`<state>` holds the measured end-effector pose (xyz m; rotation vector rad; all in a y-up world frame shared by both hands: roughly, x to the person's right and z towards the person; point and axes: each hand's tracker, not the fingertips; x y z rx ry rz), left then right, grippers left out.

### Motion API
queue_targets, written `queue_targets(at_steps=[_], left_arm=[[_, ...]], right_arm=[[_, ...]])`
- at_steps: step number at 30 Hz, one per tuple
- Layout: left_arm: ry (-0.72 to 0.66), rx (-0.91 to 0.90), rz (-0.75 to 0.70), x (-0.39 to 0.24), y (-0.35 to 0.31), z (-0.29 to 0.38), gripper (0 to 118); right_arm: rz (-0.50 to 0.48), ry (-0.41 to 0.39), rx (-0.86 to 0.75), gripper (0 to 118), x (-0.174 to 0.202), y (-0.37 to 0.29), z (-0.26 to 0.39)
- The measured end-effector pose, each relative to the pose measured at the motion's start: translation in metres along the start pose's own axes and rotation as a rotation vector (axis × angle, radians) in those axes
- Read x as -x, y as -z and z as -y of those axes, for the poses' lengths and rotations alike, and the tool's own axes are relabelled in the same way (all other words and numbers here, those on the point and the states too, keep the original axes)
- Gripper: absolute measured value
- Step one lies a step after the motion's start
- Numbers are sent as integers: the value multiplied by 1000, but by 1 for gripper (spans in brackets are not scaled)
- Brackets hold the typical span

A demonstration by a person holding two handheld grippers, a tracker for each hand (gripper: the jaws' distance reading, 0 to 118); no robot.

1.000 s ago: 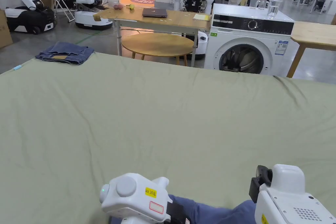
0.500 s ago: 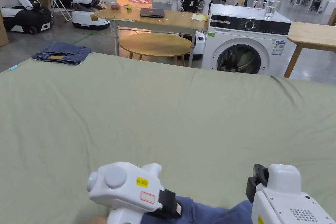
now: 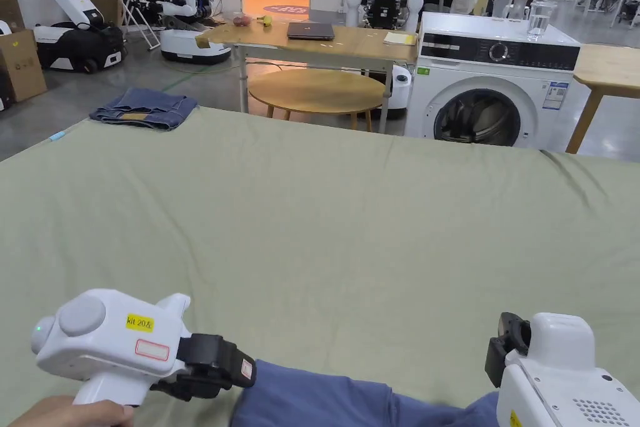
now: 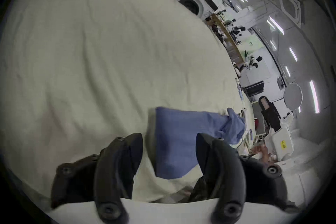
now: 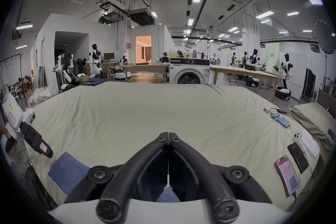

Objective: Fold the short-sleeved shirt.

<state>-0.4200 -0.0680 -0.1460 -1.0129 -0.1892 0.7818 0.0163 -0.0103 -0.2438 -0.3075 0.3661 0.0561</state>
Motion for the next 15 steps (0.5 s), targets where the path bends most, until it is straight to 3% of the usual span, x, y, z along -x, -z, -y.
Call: queue_targets(at_steps=[3,7,9,11,13,15], left_arm=[[-99,56,69,21,25,10,64],[-168,-3,308,41,42,21,64],[-218,19,389,47,53,25,54],[-197,12,369,47,60,26,47],[-159,-12,295,46,65,29,19],[-178,-27,337,47,63,33,10]], right_arm=[[-2,1,4,0,1,0,1],[1,2,9,0,0,-1,1],[1,3,13,0,-1,-1,1],[-6,11,18,0,-1,-2,0],[-7,13,16,0,-1,-4,0],[-6,11,16,0,-1,-5,-1]])
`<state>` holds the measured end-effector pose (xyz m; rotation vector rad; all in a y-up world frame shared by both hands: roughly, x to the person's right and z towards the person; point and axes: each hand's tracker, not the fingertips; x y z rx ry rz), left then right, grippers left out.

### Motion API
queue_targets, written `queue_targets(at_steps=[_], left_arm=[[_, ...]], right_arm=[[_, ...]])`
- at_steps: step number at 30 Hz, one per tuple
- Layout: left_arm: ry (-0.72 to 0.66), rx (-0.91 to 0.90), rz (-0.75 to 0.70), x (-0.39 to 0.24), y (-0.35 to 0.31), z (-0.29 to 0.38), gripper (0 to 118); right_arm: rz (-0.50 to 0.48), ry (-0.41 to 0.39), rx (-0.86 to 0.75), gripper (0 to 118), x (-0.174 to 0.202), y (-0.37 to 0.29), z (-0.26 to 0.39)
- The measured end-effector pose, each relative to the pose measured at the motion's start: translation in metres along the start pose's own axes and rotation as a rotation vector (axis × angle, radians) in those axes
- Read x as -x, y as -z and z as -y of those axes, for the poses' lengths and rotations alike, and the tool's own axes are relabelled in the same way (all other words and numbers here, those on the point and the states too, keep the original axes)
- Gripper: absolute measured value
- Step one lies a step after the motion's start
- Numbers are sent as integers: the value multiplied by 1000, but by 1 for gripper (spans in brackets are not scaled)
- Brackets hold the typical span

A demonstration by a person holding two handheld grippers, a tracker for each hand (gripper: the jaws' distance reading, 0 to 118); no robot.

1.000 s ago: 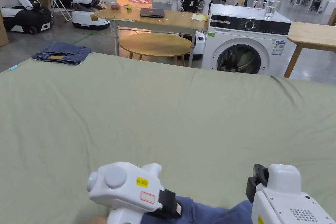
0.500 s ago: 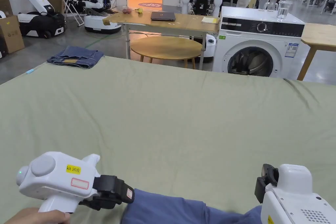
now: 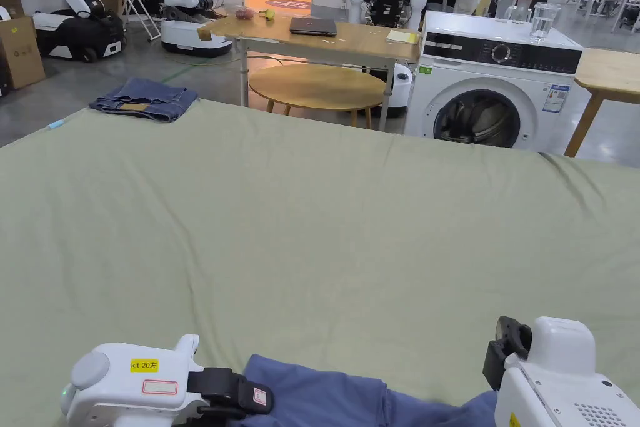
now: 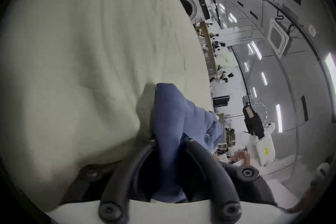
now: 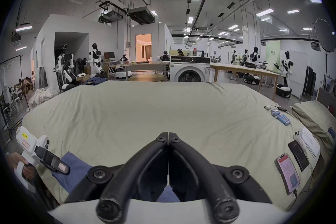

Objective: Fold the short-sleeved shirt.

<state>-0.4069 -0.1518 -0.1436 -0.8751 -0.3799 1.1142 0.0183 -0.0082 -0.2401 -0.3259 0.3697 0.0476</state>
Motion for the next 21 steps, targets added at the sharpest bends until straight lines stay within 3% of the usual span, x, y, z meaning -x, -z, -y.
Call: queue_targets(at_steps=[8,14,21], left_arm=[[98,-28,-46,-46,-20,0,5],[211,-94,-166,-89,-69,-15,5],[321,-164,-471,-148,-131,-20,5]], right_arm=[[10,4,0,0,-9,0,-3],[9,1,-3,0,-12,-1,-8],[-20,4,-11,0,-2,4,-12]])
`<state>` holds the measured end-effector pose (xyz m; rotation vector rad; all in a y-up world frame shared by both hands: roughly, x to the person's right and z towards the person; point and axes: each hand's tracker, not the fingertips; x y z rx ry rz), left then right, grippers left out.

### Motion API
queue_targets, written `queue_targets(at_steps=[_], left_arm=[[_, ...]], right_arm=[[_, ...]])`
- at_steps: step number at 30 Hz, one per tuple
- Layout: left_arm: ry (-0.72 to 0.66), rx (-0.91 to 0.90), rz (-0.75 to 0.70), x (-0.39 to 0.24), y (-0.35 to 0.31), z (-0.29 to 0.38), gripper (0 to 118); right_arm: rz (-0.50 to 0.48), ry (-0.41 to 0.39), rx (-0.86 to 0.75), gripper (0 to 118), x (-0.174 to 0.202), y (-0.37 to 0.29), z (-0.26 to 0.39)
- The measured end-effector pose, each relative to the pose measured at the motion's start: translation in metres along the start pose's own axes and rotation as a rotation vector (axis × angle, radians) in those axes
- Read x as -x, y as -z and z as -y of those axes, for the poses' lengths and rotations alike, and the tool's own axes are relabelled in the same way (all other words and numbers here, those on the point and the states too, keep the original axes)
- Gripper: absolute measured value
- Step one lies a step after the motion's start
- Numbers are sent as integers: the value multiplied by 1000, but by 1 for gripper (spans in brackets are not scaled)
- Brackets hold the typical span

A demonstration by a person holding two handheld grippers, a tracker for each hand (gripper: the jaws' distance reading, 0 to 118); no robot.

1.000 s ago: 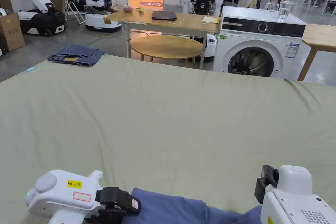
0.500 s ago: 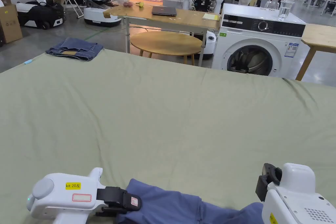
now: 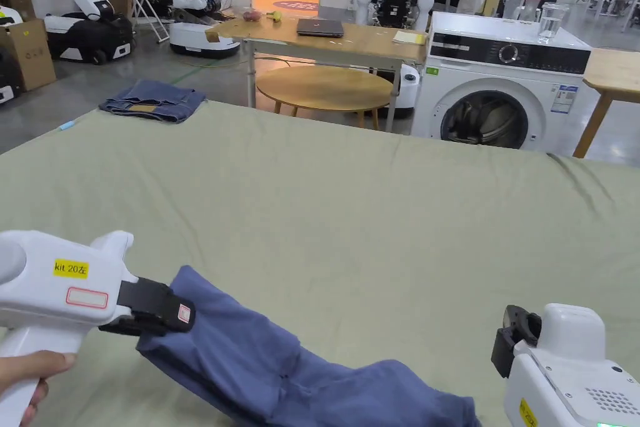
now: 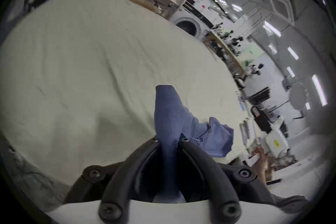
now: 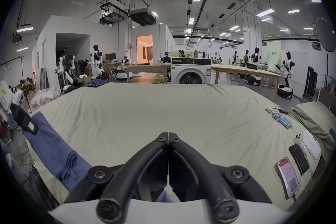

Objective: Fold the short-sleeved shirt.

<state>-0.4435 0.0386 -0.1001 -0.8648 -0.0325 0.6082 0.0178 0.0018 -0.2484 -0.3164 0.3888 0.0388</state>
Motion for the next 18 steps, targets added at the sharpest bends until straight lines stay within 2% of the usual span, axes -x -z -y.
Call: queue_targets(at_steps=[1,5,9,18], left_arm=[[23,-2,-46,-6,-3,-3,5],[48,20,-77,-36,-1,-7,5],[180,68,-167,-81,19,-3,5],[265,183,-91,-150,72,4,5]], right_arm=[[-5,-1,0,0,3,1,0],[-24,-3,4,0,10,2,3],[-32,-8,10,0,12,0,4],[-18,-22,16,0,4,-4,5]])
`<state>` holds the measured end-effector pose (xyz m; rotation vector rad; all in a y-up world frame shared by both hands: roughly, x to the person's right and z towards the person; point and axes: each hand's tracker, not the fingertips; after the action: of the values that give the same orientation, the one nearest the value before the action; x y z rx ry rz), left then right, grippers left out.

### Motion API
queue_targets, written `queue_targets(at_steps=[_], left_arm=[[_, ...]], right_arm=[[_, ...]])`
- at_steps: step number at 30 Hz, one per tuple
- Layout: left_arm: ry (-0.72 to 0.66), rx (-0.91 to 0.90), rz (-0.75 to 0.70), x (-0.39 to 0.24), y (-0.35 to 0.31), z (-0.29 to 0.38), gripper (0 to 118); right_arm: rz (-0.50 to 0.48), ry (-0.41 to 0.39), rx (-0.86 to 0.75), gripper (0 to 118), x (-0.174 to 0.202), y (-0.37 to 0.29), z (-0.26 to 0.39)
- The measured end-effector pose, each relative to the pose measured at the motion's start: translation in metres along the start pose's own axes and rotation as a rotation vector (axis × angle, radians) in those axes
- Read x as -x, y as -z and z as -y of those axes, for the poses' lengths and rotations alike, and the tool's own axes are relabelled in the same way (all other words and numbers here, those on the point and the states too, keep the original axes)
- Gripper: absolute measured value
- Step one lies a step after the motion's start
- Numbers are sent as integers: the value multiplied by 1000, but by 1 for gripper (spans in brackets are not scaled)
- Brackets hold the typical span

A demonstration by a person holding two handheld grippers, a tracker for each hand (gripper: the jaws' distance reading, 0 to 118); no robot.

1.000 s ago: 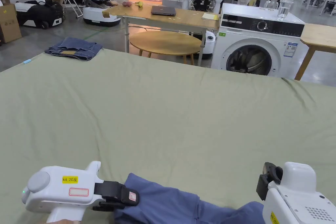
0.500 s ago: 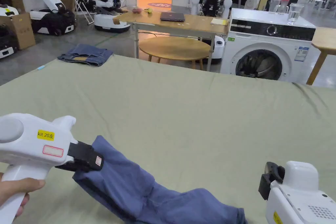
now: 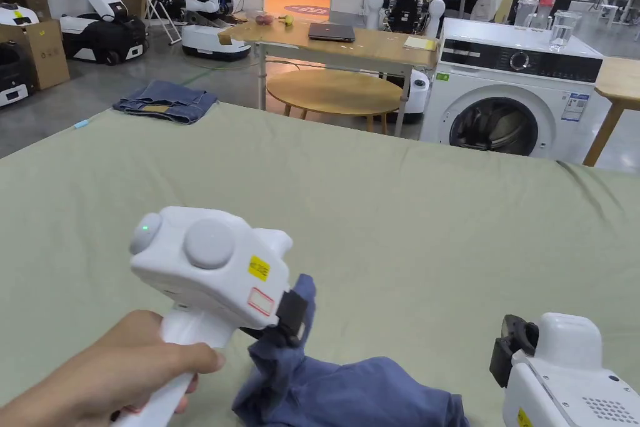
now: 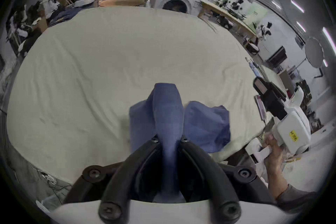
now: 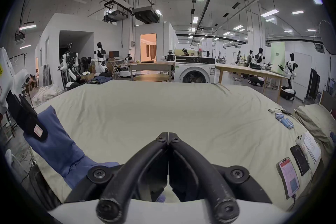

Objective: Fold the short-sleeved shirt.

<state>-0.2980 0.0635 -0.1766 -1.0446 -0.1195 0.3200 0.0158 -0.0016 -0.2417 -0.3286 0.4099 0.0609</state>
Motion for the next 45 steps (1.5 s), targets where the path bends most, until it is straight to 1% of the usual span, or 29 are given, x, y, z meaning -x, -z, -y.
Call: queue_targets(at_steps=[3,10,13,18,19,22,23,24,25,27,29,30,31,32,33,34,36,39,41,44,45], left_arm=[[17,46,65,-24,21,-4,5],[108,148,69,-81,85,-4,5],[109,161,64,-95,106,-2,5],[62,155,33,-98,133,-1,6],[49,156,39,-96,137,0,7],[2,158,130,-91,137,3,34],[6,159,160,-90,133,4,40],[24,149,163,-90,126,4,43],[50,119,178,-90,118,4,45],[84,74,209,-85,101,7,46],[47,49,265,-76,90,7,45],[6,24,291,-68,89,6,45],[-20,2,308,-60,90,6,45],[-39,-16,315,-54,94,6,34],[-53,-31,309,-49,100,6,18],[-53,-18,312,-44,110,6,5],[-102,41,365,-38,133,8,3],[-201,117,512,-37,169,14,1],[-204,137,575,-43,186,19,0],[-200,171,484,-50,210,25,0],[-196,159,477,-51,215,27,0]], right_arm=[[4,-1,5,0,-3,-1,2],[27,10,21,0,-14,-4,6],[36,11,28,0,-19,-4,8],[53,21,37,0,-26,-5,10],[54,21,39,0,-27,-5,10],[55,23,44,0,-28,-6,11],[56,21,45,0,-29,-6,11],[57,20,45,0,-29,-6,12],[57,18,45,0,-30,-7,12],[56,19,44,0,-32,-7,11],[57,21,41,0,-33,-7,10],[56,22,39,0,-33,-7,10],[57,24,38,0,-34,-6,9],[56,27,38,0,-34,-6,8],[55,30,37,0,-34,-6,8],[55,31,38,0,-34,-6,8],[56,30,38,0,-34,-5,8],[54,26,44,0,-34,-3,10],[55,27,49,0,-34,-3,11],[58,25,55,0,-34,-1,13],[58,26,57,0,-35,-1,13]])
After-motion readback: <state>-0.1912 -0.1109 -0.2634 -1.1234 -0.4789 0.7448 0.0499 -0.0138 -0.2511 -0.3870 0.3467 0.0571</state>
